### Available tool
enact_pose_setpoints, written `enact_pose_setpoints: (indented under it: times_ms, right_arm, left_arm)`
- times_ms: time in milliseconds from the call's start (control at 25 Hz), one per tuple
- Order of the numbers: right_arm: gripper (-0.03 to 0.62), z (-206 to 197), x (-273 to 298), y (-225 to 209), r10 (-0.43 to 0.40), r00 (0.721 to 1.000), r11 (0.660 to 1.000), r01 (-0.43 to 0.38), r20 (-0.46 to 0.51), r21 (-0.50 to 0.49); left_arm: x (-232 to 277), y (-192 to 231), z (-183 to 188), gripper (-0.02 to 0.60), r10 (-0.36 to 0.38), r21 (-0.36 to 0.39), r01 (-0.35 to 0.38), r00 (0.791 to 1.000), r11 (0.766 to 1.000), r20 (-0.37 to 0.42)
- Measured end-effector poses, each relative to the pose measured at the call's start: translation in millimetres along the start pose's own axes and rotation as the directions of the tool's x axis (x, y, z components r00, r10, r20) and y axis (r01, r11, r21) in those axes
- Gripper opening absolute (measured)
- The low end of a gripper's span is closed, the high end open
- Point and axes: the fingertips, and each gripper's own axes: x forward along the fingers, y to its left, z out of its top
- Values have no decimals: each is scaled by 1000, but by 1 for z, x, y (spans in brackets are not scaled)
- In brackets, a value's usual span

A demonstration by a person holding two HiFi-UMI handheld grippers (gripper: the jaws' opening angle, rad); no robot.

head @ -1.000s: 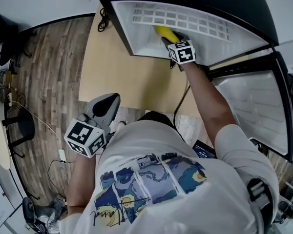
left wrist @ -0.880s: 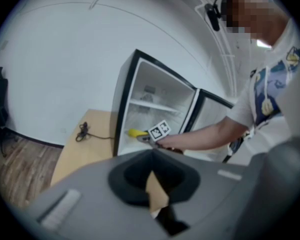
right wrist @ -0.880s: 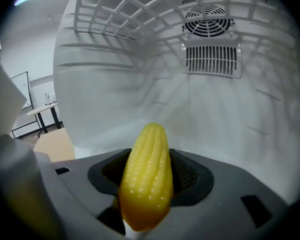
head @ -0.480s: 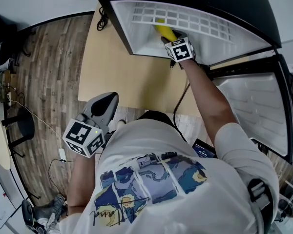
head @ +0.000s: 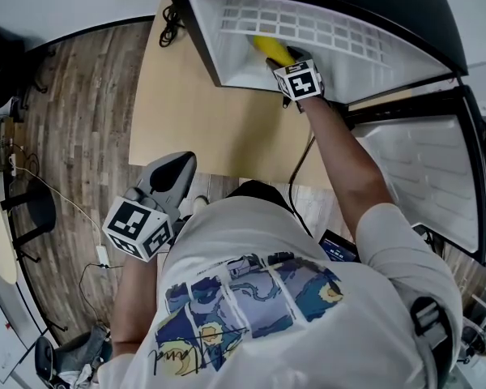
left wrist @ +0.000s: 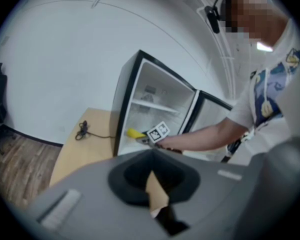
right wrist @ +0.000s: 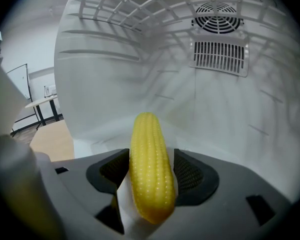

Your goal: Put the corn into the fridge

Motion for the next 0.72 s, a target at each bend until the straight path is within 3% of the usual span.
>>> enact_pose_setpoints:
  times_ms: [720]
  right_arm:
    - [253,-4,-66,-2,-118,993,992,117,27,49]
  left_arm:
    - [-32,-5,-9,9,-104,39,104,994,994,18]
